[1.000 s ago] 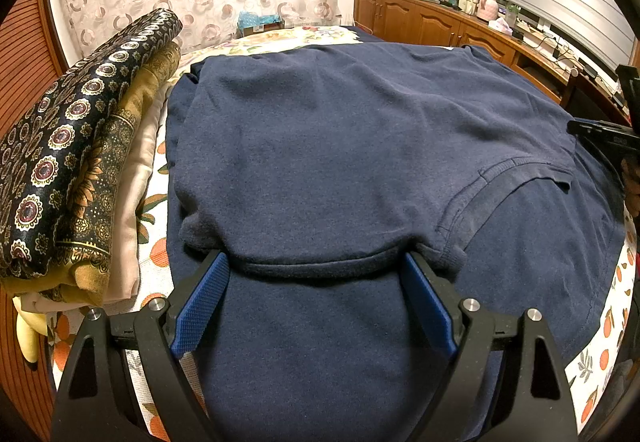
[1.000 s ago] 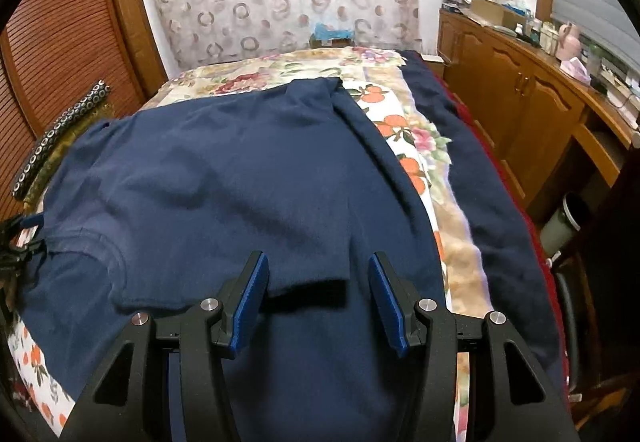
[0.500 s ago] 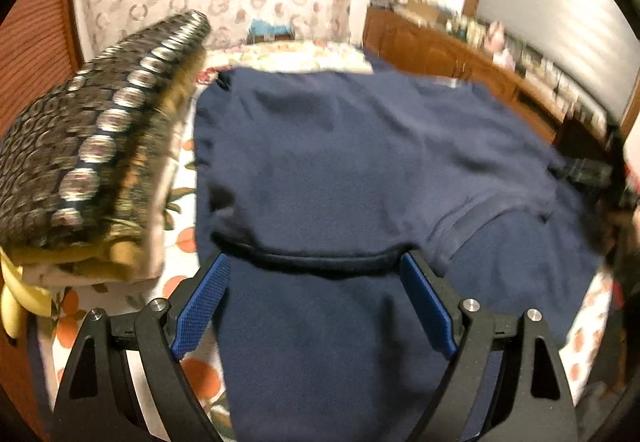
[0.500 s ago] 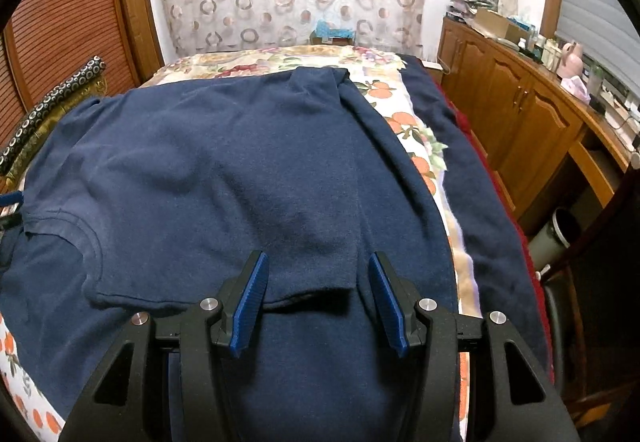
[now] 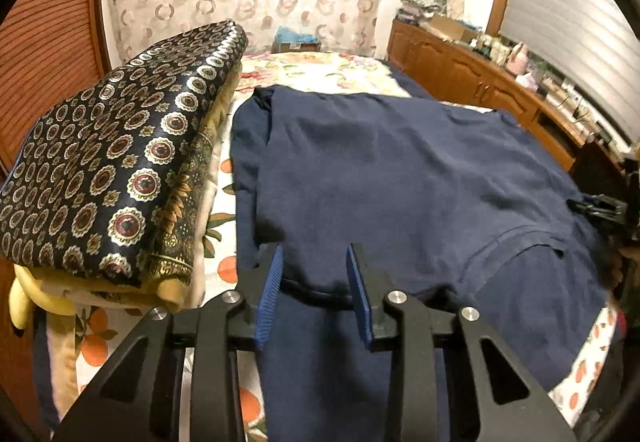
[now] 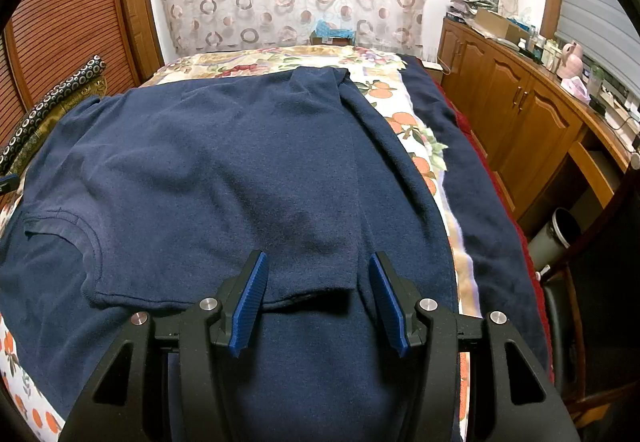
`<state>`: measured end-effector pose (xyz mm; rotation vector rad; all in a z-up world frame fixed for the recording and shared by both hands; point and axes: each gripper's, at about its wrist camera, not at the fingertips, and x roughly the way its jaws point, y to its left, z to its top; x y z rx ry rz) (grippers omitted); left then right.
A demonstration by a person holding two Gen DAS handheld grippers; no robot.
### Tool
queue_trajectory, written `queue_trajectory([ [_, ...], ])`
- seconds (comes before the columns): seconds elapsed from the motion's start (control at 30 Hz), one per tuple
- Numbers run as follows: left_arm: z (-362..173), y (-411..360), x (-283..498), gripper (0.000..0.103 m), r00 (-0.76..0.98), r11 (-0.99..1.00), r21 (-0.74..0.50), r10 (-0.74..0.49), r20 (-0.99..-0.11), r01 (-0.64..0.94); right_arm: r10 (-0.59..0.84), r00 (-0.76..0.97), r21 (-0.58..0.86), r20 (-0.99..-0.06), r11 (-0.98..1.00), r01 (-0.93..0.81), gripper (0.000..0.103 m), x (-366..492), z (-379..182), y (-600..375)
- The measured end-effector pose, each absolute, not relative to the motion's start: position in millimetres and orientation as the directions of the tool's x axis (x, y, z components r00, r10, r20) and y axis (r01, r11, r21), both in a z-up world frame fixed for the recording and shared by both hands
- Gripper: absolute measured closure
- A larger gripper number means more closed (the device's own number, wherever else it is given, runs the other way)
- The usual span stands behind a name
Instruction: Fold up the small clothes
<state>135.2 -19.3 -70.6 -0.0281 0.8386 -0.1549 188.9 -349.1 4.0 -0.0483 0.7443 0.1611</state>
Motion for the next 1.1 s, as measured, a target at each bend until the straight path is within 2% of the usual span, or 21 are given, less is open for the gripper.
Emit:
queue_trajectory([
  [0.2,-81.0,-21.0,144.9,0.069,0.64,0.995,-0.035,-0.09,-0.763,0.098,0.129,0.724,0.013,-0.678,0.986,-0.164,0.048,188.8,3.8,-349.2],
  [0.43,-85.1,-21.6,148.8,0.069,0.636,0.993,-0.032,-0.1,-0.765,0.117,0.129,0.724,0.013,-0.678,0.986,-0.164,0.048,188.5,3.4,-349.2],
  [0.47,-84.4,-22.2,148.3,0.076,0.64,0.991,-0.031,-0.106,-0.761,0.127,0.129,0.724,0.013,-0.678,0.986,-0.164,0.048,188.6,3.5,-349.4],
  [0.5,-83.2,-23.3,147.3,0.096,0.645,0.991,-0.026,-0.107,-0.756,0.134,0.129,0.724,0.013,-0.678,0.986,-0.164,0.048,188.6,3.5,-349.5],
  [0.53,-81.2,-23.8,146.2,0.098,0.65,0.99,-0.026,-0.112,-0.752,0.14,0.129,0.724,0.013,-0.678,0.986,-0.164,0.048,188.6,3.5,-349.5],
  [0.93,-39.1,-34.4,120.2,0.1,0.737,0.98,-0.069,-0.186,-0.649,0.187,0.123,0.741,0.007,-0.66,0.987,-0.158,0.05,187.5,8.2,-352.3],
  [1.0,-37.8,-38.2,120.2,0.1,0.739,0.978,-0.07,-0.194,-0.646,0.196,0.155,0.747,0.008,-0.647,0.98,-0.197,0.081,186.0,11.1,-349.8],
  [1.03,-37.2,-39.0,119.5,0.1,0.738,0.975,-0.074,-0.206,-0.643,0.208,0.144,0.75,-0.005,-0.645,0.981,-0.192,0.083,186.1,11.7,-349.3],
  [1.07,-36.4,-39.8,118.6,0.1,0.742,0.975,-0.071,-0.208,-0.637,0.211,0.155,0.751,0.0,-0.642,0.98,-0.201,0.094,186.3,13.5,-348.9],
  [1.1,-35.6,-40.3,117.9,0.1,0.747,0.976,-0.07,-0.205,-0.633,0.208,0.172,0.752,0.009,-0.636,0.976,-0.216,0.097,184.8,14.5,-348.2],
])
